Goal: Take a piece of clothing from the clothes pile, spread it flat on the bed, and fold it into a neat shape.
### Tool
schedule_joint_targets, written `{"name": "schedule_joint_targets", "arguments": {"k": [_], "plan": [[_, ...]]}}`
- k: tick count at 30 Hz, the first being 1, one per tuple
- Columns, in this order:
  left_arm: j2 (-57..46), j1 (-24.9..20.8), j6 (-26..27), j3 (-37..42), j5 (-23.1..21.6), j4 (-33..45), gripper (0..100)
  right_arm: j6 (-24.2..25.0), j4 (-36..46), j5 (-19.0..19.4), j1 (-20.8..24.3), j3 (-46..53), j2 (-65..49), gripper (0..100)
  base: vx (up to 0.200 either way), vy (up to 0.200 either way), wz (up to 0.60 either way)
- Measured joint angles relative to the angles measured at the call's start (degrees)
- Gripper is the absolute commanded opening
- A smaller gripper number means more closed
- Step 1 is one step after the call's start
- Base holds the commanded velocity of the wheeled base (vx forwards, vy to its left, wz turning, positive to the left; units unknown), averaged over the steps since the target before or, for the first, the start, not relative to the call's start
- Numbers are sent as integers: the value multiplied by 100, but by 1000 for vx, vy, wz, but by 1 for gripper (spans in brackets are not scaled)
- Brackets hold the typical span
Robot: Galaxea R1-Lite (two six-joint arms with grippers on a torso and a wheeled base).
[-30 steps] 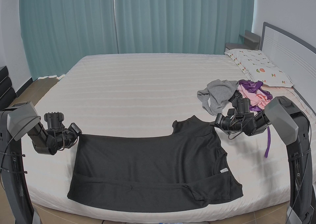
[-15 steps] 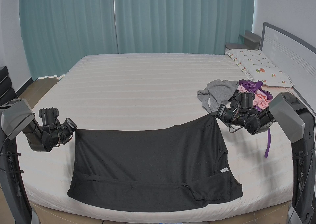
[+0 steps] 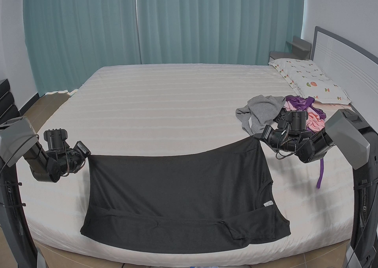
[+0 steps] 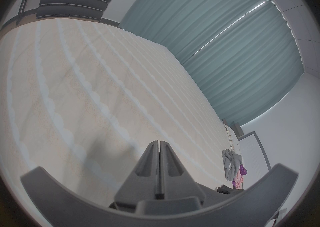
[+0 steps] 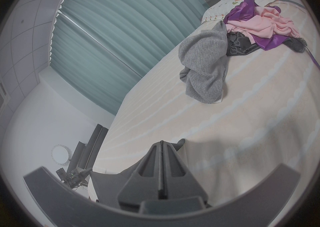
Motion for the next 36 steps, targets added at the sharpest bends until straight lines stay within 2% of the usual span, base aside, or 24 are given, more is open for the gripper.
{"name": "schedule_joint_targets", "arguments": {"k": [20,36], "plan": [[-27,-61,17,124,-44,-4,0,-11,-162,41,-44,478,-254,0,0,0,0],[-502,-66,90,730,-74,-6,0,-160,-200,277,-129,1726,-841,0,0,0,0]]}}
